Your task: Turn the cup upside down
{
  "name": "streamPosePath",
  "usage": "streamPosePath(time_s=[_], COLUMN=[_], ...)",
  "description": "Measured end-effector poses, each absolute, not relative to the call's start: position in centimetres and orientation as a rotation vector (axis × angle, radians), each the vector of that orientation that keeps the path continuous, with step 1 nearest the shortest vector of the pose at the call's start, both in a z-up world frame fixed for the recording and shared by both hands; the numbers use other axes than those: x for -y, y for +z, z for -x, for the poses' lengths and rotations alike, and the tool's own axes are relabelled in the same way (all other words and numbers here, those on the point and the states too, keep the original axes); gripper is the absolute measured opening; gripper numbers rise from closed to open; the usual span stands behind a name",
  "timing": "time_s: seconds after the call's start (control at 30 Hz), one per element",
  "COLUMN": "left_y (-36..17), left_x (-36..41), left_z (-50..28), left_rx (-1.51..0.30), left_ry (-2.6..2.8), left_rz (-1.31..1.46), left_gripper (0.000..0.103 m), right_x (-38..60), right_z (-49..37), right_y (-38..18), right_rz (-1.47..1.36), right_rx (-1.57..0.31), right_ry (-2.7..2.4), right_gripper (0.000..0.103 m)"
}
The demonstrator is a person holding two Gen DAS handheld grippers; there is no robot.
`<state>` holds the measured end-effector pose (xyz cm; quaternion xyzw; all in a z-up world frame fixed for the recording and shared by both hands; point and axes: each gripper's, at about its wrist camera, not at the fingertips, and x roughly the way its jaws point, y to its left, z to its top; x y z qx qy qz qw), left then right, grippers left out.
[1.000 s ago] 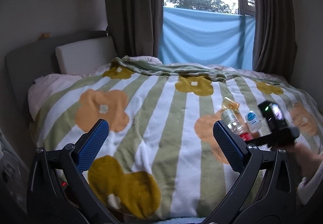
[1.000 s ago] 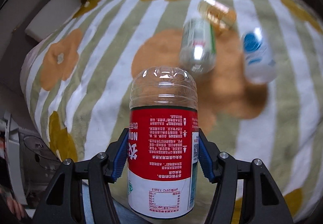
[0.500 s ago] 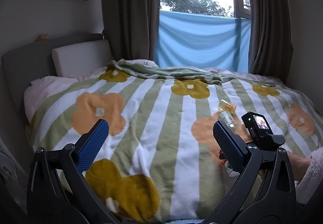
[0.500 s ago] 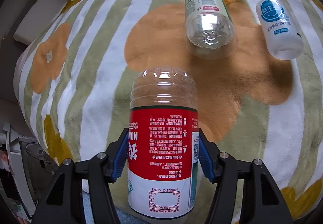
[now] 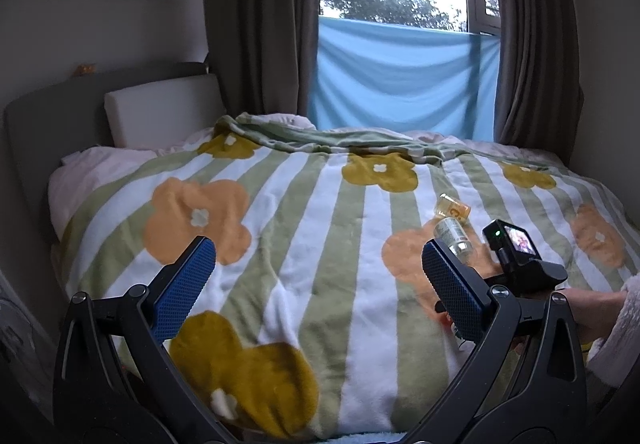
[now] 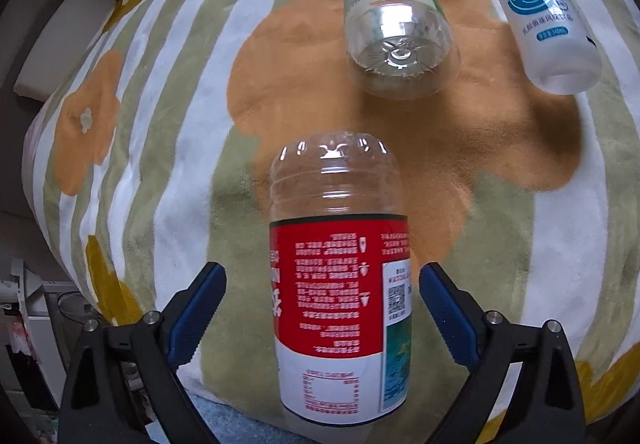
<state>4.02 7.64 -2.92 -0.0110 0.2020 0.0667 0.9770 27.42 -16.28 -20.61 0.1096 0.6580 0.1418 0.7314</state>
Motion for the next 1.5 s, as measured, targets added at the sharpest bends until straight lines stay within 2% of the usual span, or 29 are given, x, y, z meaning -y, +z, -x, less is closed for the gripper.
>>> streamPosePath(time_s=[0.07, 0.27, 0.53, 0.67, 0.93, 1.13, 1.3, 1.5], left_y=[-2.9, -1.8, -3.0, -7.2, -15.2, -19.7, -21.0, -24.0], left_x=[-7.5, -6.3, 0.0, 2.6, 6.7, 8.0, 8.9, 8.7], left_z=[-4.1, -7.0, -13.6, -18.4, -24.9, -28.6, -29.7, -30.0], left_rx=[-0.411, -0.505, -0.699, -0.977, -1.261, -1.455, -1.517, -1.635], left_ry=[0.133, 0.089, -0.012, -0.116, -0.058, -0.060, -0.074, -0.073], left_rz=[0.023, 0.004, -0.027, 0.088, 0.061, 0.168, 0.159, 0.224], left_gripper=[0.103, 0.103, 0.103, 0.103, 0.103, 0.103, 0.094, 0.078], right_x=[16.7, 19.4, 23.5, 25.7, 28.5, 27.8, 27.6, 27.8], right_z=[-27.2, -25.4, -17.8, -13.3, -10.1, -8.3, -8.8, -9.9], right_y=[-20.1, -14.9, -3.6, -1.3, -1.6, -2.5, -3.7, -4.3], right_rz=[-0.272, -0.328, -0.018, 0.065, -0.022, 0.041, 0.047, 0.031], right_rx=[-1.434, -1.353, -0.888, -0.681, -0.614, -0.540, -0.536, -0.532], right_ry=[0.322, 0.378, 0.261, 0.146, 0.200, 0.234, 0.260, 0.274], right_gripper=[0.103, 0.103, 0.103, 0.103, 0.103, 0.103, 0.103, 0.103])
